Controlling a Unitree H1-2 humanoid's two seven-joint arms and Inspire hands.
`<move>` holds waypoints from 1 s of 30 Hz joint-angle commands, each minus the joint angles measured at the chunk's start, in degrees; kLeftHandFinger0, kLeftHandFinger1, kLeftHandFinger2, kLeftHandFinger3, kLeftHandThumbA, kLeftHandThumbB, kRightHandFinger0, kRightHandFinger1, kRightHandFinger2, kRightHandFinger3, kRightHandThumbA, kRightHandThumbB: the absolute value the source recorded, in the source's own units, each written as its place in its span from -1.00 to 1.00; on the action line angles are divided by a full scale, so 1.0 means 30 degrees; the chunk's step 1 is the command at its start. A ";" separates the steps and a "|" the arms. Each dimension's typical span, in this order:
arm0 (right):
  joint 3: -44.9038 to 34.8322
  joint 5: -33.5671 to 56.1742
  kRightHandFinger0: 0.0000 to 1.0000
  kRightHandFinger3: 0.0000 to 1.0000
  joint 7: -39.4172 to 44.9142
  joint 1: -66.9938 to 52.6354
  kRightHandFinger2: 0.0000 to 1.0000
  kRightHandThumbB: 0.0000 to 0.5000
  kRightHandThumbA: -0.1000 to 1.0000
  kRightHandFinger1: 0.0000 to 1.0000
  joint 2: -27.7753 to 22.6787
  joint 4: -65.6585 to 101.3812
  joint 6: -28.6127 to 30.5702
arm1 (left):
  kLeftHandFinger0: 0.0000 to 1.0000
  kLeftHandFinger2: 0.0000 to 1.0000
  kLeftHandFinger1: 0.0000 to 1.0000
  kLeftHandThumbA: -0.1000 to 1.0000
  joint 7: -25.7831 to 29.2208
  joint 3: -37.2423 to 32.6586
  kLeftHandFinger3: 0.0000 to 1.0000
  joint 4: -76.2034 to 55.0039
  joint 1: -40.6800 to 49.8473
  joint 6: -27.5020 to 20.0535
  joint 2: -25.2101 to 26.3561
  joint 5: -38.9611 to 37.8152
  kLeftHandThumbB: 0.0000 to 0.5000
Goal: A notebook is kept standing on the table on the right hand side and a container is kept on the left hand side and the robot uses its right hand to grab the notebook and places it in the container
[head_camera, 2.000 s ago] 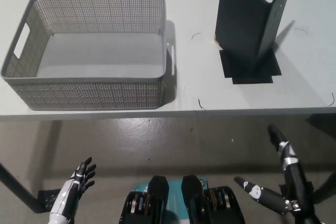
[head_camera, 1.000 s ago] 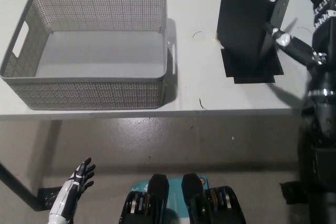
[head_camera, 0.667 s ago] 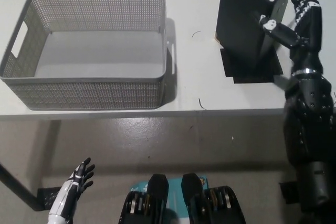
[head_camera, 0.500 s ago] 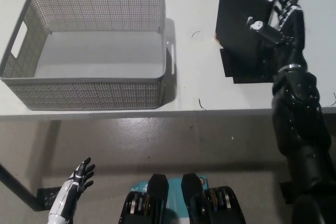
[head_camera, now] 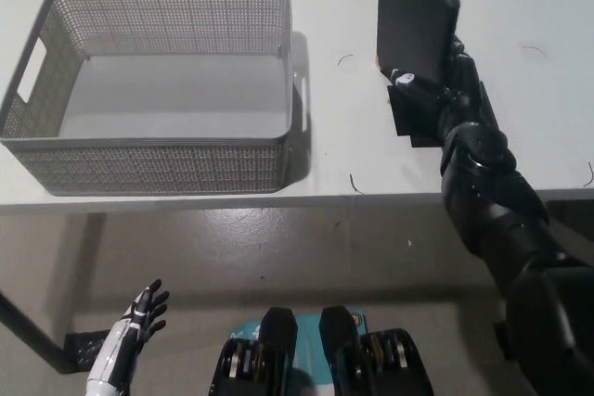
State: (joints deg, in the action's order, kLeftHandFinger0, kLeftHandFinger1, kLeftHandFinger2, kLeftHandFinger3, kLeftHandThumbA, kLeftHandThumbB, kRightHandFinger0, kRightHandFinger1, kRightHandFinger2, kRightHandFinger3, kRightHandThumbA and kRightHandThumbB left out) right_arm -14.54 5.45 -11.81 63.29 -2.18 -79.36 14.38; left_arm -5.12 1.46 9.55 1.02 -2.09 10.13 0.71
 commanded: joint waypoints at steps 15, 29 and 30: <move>0.0657 -0.0279 -1.00 0.03 -0.5517 0.2297 -0.03 -0.51 -0.92 -0.77 0.0291 0.1466 0.2498 | 1.00 1.00 1.00 1.00 -0.0245 -0.0149 1.00 -0.0530 -0.0187 -0.0756 0.0318 0.0068 -0.46; 0.2163 -0.0941 -1.00 0.37 -0.5165 0.2401 0.19 -0.65 -1.00 -0.71 0.1932 1.1964 0.0585 | 1.00 1.00 1.00 1.00 -0.0136 -0.0108 1.00 -0.0249 -0.0163 -0.1001 0.0279 0.0163 -0.63; 0.2505 -0.1322 -1.00 0.33 -0.5269 0.2493 0.14 -0.64 -1.00 -0.71 0.2162 1.2826 -0.0058 | 1.00 1.00 1.00 1.00 -0.0123 -0.0130 1.00 -0.0265 -0.0146 -0.0974 0.0308 0.0234 -0.62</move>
State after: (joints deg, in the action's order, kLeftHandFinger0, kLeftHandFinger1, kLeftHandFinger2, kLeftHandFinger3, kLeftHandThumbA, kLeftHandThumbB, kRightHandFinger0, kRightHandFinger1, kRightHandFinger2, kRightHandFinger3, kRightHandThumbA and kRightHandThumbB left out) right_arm -10.50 4.96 -28.86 64.30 1.95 -55.34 15.36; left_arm -5.12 1.09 9.71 0.86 -2.60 10.20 1.29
